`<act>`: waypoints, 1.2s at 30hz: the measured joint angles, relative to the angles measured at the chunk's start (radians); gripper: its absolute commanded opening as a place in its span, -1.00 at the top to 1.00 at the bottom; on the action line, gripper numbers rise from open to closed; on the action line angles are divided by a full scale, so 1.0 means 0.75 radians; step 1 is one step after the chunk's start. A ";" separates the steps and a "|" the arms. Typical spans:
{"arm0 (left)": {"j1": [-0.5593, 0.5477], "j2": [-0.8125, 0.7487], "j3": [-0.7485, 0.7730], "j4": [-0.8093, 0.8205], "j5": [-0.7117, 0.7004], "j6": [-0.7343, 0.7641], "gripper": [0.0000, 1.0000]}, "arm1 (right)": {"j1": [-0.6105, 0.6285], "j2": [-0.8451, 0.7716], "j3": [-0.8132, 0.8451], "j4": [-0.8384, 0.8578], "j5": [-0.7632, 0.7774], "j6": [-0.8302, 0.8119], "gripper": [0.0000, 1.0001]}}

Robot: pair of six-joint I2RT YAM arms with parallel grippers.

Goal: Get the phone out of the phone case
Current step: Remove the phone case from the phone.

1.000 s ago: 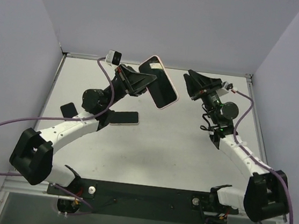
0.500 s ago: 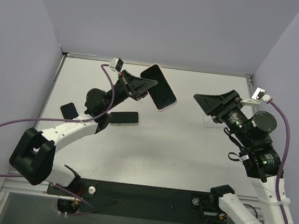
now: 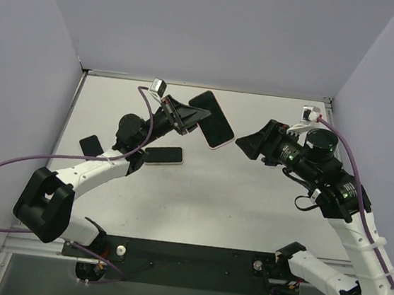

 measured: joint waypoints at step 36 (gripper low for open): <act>0.000 0.000 0.000 -0.004 0.015 0.004 1.00 | 0.042 0.048 0.010 0.009 0.116 -0.023 -0.30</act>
